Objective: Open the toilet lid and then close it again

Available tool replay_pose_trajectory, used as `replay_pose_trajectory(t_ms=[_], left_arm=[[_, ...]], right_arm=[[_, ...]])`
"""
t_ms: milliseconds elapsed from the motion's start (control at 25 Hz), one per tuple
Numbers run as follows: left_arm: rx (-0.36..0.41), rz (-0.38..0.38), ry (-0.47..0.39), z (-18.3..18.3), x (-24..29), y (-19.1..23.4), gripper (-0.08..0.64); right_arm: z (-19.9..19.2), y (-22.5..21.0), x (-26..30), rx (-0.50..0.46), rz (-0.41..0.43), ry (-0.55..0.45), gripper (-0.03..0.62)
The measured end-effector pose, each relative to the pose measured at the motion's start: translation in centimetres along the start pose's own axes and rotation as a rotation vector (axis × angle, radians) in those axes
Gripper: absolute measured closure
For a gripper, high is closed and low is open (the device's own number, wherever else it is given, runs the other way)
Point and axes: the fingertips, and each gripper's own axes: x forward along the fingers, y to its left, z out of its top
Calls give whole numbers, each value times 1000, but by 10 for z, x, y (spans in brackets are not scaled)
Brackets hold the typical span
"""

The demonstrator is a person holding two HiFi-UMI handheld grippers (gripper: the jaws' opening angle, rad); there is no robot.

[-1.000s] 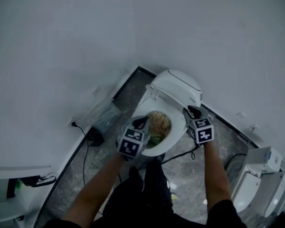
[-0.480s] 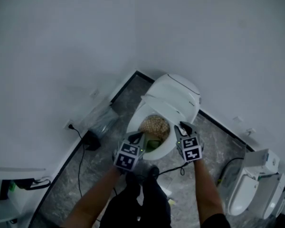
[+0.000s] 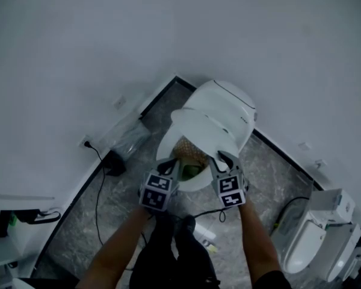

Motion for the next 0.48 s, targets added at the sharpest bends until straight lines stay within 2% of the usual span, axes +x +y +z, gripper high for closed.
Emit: replay_pose_trajectory(t_ms=[120,480], left_arm=[[-13,12,0,-7,1,-7,552],[-39,46,7,-27,4,-26,551]], right_arm=[[-2,10,-5,32,70,-17,460],[-17,24,-10,265,300,-45,442]])
